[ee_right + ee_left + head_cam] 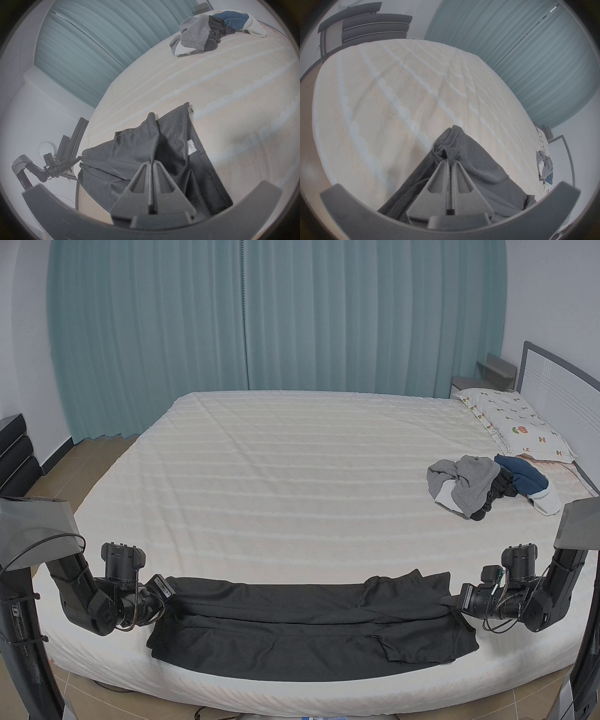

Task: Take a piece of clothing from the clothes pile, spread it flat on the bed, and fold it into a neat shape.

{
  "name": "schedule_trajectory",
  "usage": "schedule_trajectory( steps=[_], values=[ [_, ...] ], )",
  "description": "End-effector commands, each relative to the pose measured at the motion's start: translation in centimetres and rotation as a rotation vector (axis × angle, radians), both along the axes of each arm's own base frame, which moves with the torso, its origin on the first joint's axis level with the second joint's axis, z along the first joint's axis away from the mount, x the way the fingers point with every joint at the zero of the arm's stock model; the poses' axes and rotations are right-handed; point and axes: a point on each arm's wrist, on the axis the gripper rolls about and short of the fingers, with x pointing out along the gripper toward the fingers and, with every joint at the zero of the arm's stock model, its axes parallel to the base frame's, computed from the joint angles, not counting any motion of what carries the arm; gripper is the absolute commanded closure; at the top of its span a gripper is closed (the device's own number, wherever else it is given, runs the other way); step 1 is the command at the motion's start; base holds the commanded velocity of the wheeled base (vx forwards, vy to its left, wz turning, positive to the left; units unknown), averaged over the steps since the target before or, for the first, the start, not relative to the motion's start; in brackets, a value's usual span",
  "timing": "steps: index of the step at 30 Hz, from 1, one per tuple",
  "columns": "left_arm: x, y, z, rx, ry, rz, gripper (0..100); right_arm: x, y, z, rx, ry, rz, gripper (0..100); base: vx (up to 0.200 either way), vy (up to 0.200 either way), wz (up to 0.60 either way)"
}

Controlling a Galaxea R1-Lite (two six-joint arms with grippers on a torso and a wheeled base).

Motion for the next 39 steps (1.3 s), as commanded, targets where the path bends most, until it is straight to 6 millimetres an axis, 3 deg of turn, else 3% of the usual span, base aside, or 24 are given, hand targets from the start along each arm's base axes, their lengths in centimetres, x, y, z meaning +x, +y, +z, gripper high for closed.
schedule_trajectory(
  steps=[1, 3, 4, 7, 13, 18, 22, 26, 32, 39],
  values=[
    [-0.1, 0.0, 1.1, 0.000, -0.035, 0.012, 100, 0.0, 0.3, 0.0, 0.007, 0.005, -0.002, 100, 0.000, 0.000, 0.00],
    [0.0, -0.1, 1.6, -0.015, -0.052, 0.020, 100, 0.0, 0.3, 0.0, 0.008, 0.005, -0.003, 100, 0.000, 0.000, 0.00],
    [0.1, -0.2, 1.9, -0.028, -0.062, 0.029, 100, 0.0, 0.3, 0.0, 0.012, 0.008, -0.006, 0, 0.000, 0.000, 0.00],
    [0.1, -0.2, 2.3, -0.039, -0.075, 0.038, 100, 0.0, 0.2, 0.4, 0.031, 0.006, -0.027, 0, 0.000, 0.000, 0.00],
    [0.0, -0.2, 3.1, -0.047, -0.103, 0.041, 100, -0.2, 0.3, 3.4, 0.133, -0.011, -0.149, 0, 0.000, 0.000, 0.00],
    [0.2, -0.3, 4.5, -0.090, -0.151, 0.070, 100, -1.7, 2.3, 5.7, 0.183, 0.001, -0.231, 0, 0.000, 0.000, 0.00],
    [0.3, -0.3, 4.8, -0.096, -0.165, 0.073, 100, -2.1, 4.1, 6.2, 0.170, 0.026, -0.275, 0, 0.000, 0.000, 0.00],
    [0.3, -0.3, 4.8, -0.110, -0.163, 0.085, 100, -2.2, 5.1, 6.1, 0.154, 0.035, -0.306, 0, 0.000, 0.000, 0.00],
    [0.4, -0.3, 4.7, -0.114, -0.161, 0.089, 100, -2.5, 7.2, 4.3, 0.169, 0.124, -0.329, 0, 0.000, 0.000, 0.00],
    [0.4, -0.3, 4.7, -0.114, -0.161, 0.089, 100, -2.4, 7.7, 3.0, 0.156, 0.166, -0.331, 0, 0.000, 0.000, 0.00]
  ],
)
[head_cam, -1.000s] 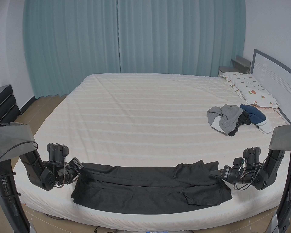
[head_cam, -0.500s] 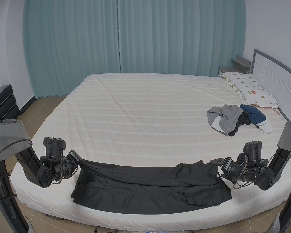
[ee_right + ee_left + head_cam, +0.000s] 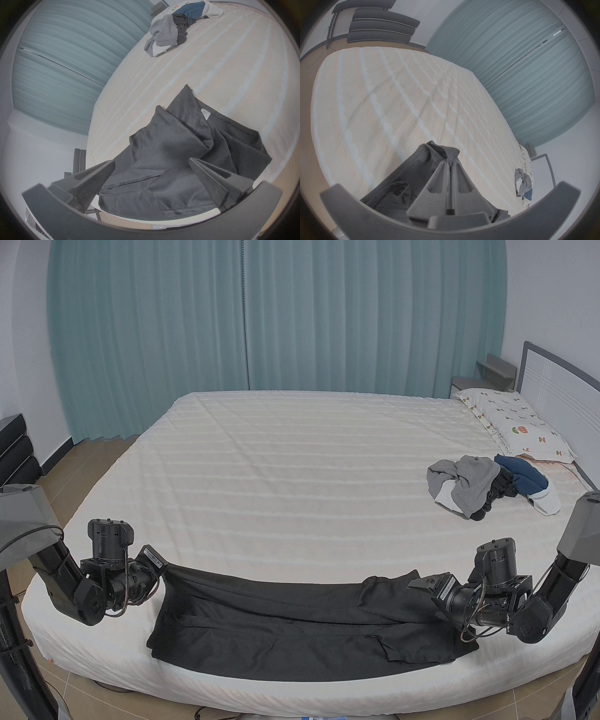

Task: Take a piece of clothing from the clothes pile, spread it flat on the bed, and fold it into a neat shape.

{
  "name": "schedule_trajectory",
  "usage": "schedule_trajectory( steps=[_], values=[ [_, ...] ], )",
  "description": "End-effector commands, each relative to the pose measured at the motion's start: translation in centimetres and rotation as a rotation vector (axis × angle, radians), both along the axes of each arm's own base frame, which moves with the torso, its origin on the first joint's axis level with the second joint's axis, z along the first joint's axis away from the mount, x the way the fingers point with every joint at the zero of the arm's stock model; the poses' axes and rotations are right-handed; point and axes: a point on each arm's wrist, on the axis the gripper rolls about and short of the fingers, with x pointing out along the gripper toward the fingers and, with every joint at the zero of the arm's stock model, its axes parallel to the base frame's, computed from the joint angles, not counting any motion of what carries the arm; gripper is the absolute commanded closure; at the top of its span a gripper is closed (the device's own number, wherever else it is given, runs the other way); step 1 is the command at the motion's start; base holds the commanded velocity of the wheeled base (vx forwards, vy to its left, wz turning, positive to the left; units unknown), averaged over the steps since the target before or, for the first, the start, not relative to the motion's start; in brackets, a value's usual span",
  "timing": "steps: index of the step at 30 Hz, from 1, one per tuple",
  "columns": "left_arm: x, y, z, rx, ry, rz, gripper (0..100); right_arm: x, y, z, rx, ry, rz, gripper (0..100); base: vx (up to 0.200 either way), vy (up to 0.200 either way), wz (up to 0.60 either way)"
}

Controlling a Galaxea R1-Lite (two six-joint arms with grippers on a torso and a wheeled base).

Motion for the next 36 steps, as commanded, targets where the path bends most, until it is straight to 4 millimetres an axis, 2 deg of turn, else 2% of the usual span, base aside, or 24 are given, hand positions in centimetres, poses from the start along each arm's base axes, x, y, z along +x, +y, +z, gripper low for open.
schedule_trajectory(
  steps=[1, 12, 23, 29, 36],
  values=[
    [0.0, 0.0, 0.0, 0.000, 0.001, 0.000, 100, 0.3, 0.4, -1.6, -0.022, 0.048, 0.002, 0, 0.000, 0.000, 0.00],
    [0.1, 0.0, -0.2, -0.002, -0.008, 0.001, 100, 0.4, 1.0, -3.3, -0.026, 0.094, -0.031, 0, 0.000, 0.000, 0.00],
    [0.1, 0.0, 0.0, -0.001, -0.014, 0.000, 100, 0.2, 0.8, -2.7, -0.054, 0.074, -0.070, 0, 0.000, 0.000, 0.00],
    [0.1, 0.0, 0.0, -0.001, -0.014, 0.000, 100, 0.1, 0.7, -3.5, -0.072, 0.100, -0.075, 0, 0.000, 0.000, 0.00],
    [0.1, 0.0, 0.0, -0.001, -0.014, 0.000, 100, 0.9, 0.9, -4.1, -0.077, 0.099, -0.087, 0, 0.000, 0.000, 0.00]
  ],
)
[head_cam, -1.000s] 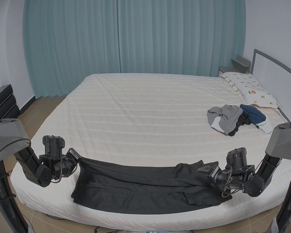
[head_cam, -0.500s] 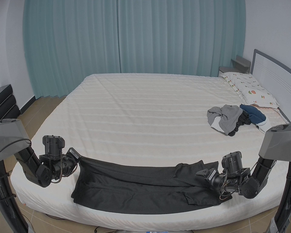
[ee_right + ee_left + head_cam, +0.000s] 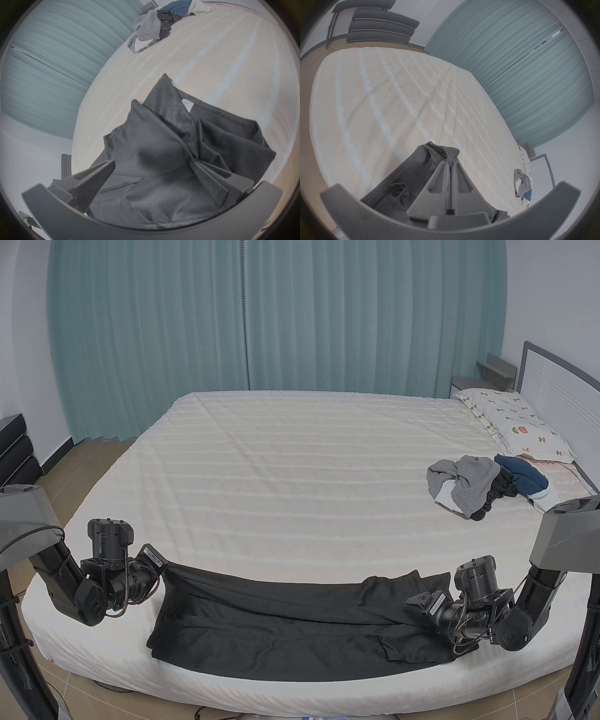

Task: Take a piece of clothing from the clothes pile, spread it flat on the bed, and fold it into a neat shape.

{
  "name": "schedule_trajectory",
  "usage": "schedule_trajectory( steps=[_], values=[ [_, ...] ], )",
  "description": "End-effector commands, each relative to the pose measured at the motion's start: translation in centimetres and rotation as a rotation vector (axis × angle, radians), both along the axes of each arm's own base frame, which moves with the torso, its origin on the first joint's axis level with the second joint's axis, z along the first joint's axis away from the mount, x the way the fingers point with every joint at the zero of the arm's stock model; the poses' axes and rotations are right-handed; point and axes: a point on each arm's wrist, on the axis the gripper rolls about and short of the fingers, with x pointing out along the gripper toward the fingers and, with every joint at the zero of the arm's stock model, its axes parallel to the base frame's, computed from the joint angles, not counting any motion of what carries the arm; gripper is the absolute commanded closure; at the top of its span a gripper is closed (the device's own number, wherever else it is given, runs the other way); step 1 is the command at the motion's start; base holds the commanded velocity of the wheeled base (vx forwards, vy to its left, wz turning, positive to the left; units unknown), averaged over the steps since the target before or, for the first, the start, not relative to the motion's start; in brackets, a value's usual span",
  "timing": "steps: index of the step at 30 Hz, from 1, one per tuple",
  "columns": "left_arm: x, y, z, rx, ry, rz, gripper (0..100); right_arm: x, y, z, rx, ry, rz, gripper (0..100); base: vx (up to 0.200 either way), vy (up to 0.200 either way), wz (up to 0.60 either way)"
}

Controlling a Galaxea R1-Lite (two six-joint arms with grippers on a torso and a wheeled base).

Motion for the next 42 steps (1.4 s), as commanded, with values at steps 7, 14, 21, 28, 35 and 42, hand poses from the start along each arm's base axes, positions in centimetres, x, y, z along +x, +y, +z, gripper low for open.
schedule_trajectory(
  steps=[7, 14, 21, 28, 35, 42],
  values=[
    [0.0, 0.0, 0.0, 0.000, -0.001, 0.000, 100, 1.4, 0.2, 0.2, 0.001, -0.039, -0.023, 100, 0.000, 0.000, 0.00],
    [-0.1, 0.0, 0.1, 0.000, -0.003, 0.002, 100, 1.5, -0.4, 0.1, -0.002, -0.029, -0.042, 100, 0.000, 0.000, 0.00],
    [0.0, 0.0, 0.3, 0.002, -0.010, 0.002, 100, 2.0, -1.2, 1.3, 0.010, -0.069, -0.071, 100, 0.000, 0.000, 0.00],
    [0.5, 0.0, 0.7, 0.009, -0.032, 0.005, 100, 3.6, -2.2, 3.2, 0.033, -0.155, -0.113, 100, 0.000, 0.000, 0.00],
    [2.3, 0.1, 1.8, 0.016, -0.103, 0.026, 100, 6.8, -2.0, 5.3, 0.051, -0.220, -0.132, 100, 0.000, 0.000, 0.00],
    [3.5, 0.1, 2.9, 0.014, -0.157, 0.030, 100, 9.3, -1.7, 7.3, 0.051, -0.289, -0.124, 100, 0.000, 0.000, 0.00]
  ],
)
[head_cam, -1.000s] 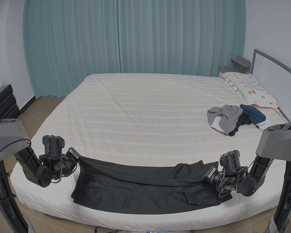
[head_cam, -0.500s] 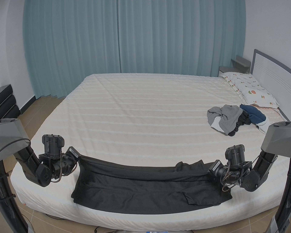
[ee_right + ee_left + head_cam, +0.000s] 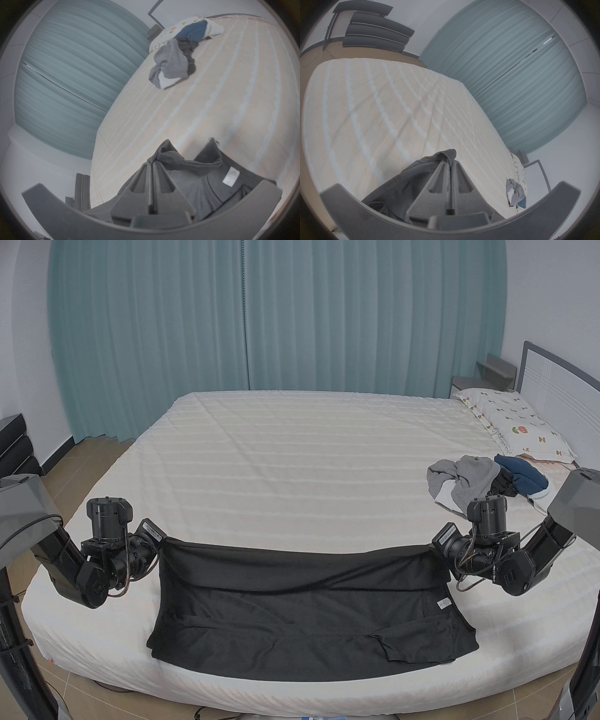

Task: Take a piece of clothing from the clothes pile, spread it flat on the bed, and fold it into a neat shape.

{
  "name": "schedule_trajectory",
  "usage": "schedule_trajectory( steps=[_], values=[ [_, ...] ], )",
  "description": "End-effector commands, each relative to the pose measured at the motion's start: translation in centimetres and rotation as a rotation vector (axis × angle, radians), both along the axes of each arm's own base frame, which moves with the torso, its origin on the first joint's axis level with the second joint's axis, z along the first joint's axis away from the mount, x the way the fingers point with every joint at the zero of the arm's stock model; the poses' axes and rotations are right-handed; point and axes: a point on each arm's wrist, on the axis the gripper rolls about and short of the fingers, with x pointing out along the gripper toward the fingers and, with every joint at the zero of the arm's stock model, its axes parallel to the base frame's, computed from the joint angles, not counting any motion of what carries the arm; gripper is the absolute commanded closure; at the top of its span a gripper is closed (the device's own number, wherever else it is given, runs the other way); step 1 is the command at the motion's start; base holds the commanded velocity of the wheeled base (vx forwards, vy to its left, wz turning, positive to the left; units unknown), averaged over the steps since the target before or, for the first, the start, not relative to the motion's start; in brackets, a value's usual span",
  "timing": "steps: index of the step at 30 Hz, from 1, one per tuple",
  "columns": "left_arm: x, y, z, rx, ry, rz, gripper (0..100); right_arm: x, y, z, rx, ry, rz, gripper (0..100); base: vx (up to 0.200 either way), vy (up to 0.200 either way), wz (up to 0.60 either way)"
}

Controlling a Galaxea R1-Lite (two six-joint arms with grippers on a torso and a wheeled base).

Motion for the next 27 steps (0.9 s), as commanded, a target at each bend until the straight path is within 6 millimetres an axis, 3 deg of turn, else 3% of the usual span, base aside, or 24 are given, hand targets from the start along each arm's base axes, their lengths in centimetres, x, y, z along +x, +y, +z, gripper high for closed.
schedule_trajectory(
  steps=[1, 4, 12, 27],
  values=[
    [1.1, 0.1, 0.8, -0.002, -0.045, 0.006, 100, 2.2, 0.2, 1.9, -0.008, -0.068, 0.006, 100, 0.000, 0.000, 0.00],
    [1.3, 0.1, 0.8, -0.002, -0.048, 0.006, 100, 3.5, 0.0, 2.8, -0.035, -0.105, 0.009, 100, 0.000, 0.000, 0.00],
    [1.9, 0.2, 0.5, 0.002, -0.053, 0.010, 100, 5.0, 0.1, 3.1, -0.064, -0.127, 0.023, 100, 0.000, 0.000, 0.00],
    [1.6, 0.8, 0.8, 0.006, -0.053, 0.023, 100, 4.7, -0.1, 1.1, -0.129, -0.081, 0.071, 100, 0.000, 0.000, 0.00]
  ],
)
